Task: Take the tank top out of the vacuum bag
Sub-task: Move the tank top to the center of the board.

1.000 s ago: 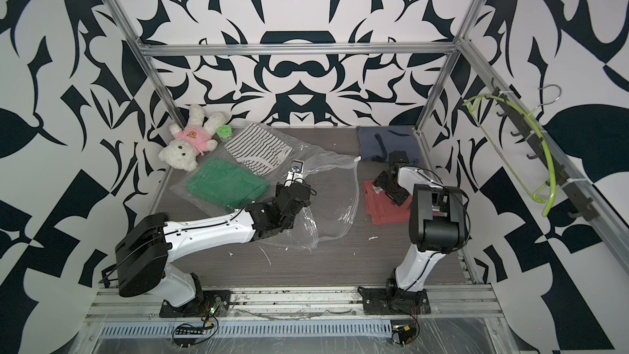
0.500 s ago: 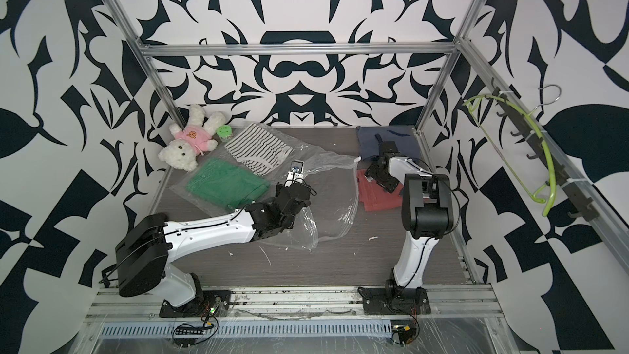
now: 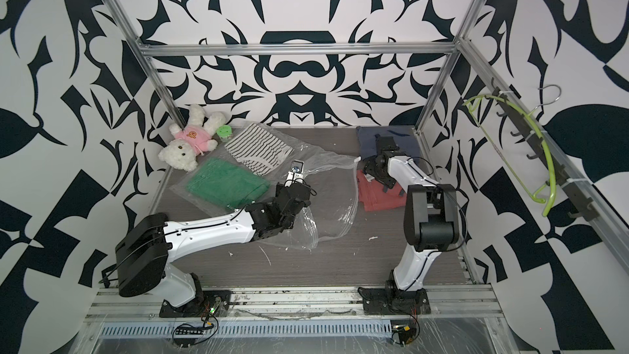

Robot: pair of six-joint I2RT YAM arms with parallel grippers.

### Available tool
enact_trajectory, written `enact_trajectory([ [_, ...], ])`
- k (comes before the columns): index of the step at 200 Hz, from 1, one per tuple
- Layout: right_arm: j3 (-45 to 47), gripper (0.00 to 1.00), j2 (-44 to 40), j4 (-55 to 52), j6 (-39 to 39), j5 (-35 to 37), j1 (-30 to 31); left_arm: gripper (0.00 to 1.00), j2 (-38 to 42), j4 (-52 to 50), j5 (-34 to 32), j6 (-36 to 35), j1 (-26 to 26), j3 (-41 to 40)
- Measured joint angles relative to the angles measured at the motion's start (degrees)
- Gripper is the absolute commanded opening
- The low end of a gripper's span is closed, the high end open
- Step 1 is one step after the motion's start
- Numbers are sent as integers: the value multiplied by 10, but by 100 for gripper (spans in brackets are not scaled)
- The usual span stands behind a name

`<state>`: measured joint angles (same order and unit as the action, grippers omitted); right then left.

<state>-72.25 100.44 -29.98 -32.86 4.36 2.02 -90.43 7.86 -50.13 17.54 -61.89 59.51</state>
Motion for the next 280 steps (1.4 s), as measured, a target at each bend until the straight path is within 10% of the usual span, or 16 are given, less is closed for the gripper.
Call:
enact_trajectory([
  [280,-200,84,219,-108,118,74,-72,4,4,2,-25,9,0,-30],
])
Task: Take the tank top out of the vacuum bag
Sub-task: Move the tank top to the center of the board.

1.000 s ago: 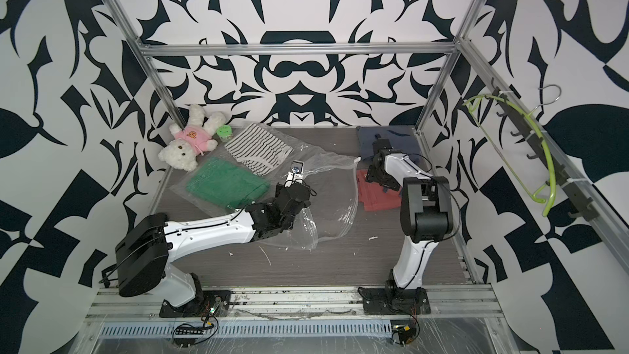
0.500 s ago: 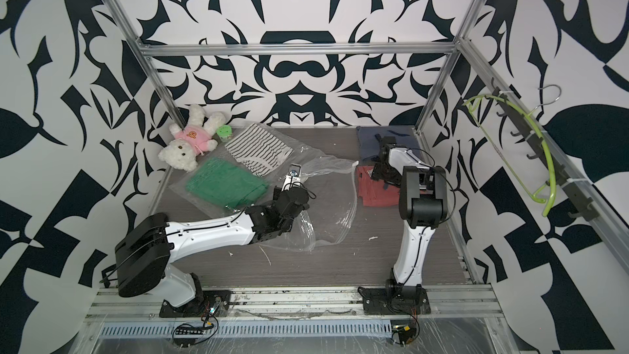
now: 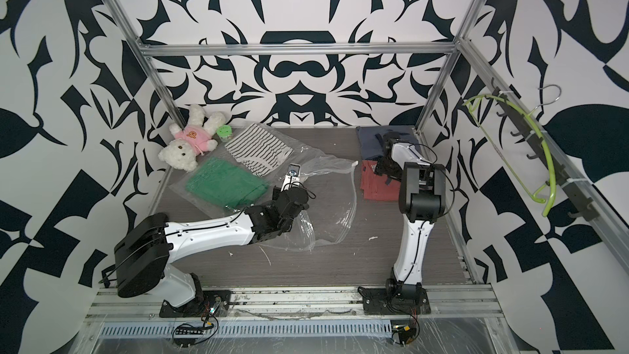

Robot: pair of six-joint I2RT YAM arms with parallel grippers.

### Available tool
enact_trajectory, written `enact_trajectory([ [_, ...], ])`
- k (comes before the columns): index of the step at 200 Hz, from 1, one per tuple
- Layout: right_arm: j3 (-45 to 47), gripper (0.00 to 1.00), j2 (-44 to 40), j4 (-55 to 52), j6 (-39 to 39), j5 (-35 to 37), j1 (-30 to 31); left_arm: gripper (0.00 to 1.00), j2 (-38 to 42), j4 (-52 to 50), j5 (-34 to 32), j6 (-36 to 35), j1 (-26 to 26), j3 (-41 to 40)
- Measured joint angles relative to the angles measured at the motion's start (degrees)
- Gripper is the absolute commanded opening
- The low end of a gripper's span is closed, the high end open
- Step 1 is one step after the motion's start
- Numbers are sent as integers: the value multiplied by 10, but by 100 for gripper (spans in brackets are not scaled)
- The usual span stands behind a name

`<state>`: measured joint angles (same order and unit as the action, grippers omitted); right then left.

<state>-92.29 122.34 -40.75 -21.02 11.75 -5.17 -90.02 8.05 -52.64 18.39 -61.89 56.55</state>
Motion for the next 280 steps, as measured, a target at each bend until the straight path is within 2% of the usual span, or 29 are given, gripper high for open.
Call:
enact_trajectory([
  [51,-9,84,4,-2,24,2,-1,4,0,-2,2,0,0,0],
  [81,16,82,-19,9,36,7,1,4,1,-3,3,0,0,0],
  [114,79,84,-102,22,23,16,9,6,6,-5,4,0,0,0],
  [135,118,84,-164,35,-12,21,9,6,7,-5,3,0,0,0],
  [158,152,84,-191,54,-50,19,0,6,7,-6,3,0,0,2],
  [210,221,84,-183,92,-126,-22,-49,7,3,-6,3,7,0,5],
  [280,192,84,-122,121,-159,-46,-45,6,-10,-19,2,14,1,27],
])
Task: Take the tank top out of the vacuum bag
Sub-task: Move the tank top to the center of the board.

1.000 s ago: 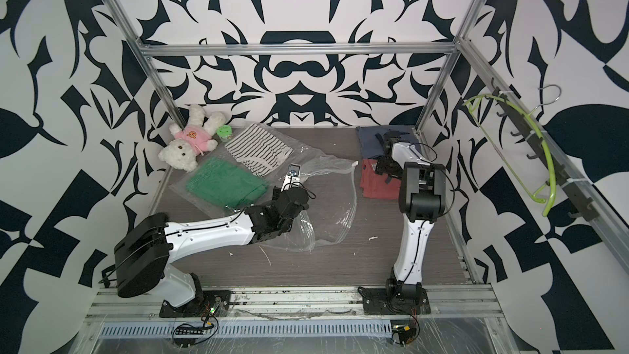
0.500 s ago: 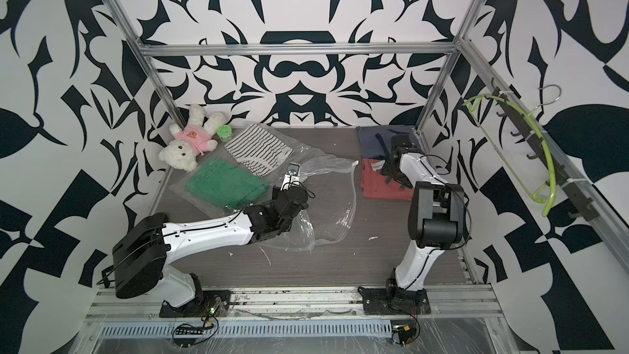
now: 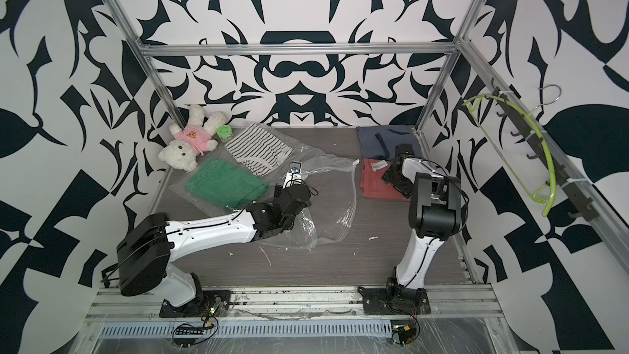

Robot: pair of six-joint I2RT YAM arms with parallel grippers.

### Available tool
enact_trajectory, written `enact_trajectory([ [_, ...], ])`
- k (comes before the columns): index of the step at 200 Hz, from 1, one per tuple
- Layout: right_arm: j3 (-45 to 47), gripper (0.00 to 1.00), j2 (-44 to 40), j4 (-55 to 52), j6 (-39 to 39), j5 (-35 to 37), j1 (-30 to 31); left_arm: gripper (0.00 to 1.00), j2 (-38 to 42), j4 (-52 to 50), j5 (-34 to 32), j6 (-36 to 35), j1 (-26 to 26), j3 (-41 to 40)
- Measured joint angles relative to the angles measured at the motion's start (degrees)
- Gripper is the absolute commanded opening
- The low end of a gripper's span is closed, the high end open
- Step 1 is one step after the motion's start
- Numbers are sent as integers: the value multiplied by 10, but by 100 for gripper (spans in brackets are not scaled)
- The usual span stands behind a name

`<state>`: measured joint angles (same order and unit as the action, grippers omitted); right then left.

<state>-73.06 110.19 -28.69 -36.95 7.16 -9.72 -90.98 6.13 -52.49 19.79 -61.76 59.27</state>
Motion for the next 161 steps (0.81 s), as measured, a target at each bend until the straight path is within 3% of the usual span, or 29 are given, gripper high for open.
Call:
enact_trajectory([
  [108,-47,82,15,33,51,-48,-5,6,0,-19,-4,29,0,0],
  [161,-41,82,-88,5,52,-61,2,6,0,-16,1,24,0,0],
])
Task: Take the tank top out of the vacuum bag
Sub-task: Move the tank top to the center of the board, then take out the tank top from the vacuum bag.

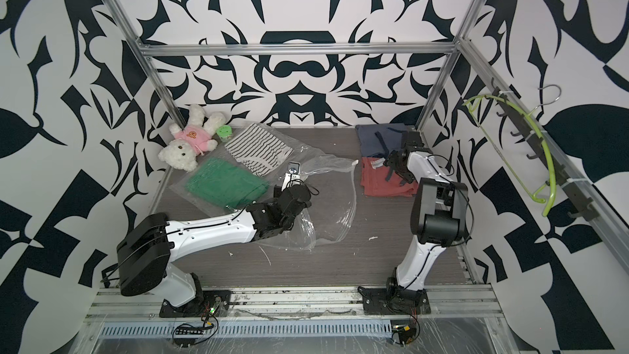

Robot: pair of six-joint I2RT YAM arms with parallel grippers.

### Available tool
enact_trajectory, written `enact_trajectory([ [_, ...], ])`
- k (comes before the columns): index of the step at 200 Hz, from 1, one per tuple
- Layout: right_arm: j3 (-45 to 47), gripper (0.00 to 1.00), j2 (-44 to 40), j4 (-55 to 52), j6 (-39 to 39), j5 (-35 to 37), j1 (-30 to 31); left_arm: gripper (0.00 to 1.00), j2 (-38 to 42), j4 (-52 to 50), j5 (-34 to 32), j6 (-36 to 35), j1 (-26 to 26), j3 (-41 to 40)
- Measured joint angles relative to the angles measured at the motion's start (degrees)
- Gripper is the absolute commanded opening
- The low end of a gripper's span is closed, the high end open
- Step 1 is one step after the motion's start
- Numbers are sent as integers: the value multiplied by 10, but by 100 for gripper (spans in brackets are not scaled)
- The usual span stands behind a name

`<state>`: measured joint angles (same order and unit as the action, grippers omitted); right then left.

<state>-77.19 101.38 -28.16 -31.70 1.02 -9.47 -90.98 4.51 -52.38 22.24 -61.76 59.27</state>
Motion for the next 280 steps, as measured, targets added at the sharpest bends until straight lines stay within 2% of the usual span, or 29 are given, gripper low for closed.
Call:
enact_trajectory([
  [32,59,82,-124,28,2,-23,46,6,0,2,17,-3,0,0],
  [91,227,76,-276,95,6,-52,255,4,1,13,40,-27,0,0],
  [128,341,73,-327,191,-23,-82,344,3,1,23,53,-30,0,-2],
  [171,400,65,-291,325,-82,-102,424,0,8,38,63,-27,0,-17],
  [211,401,66,-194,460,-130,-128,436,0,24,47,68,-30,-5,-17],
  [280,397,69,-94,580,-170,-136,445,0,37,69,75,-38,-16,-23],
])
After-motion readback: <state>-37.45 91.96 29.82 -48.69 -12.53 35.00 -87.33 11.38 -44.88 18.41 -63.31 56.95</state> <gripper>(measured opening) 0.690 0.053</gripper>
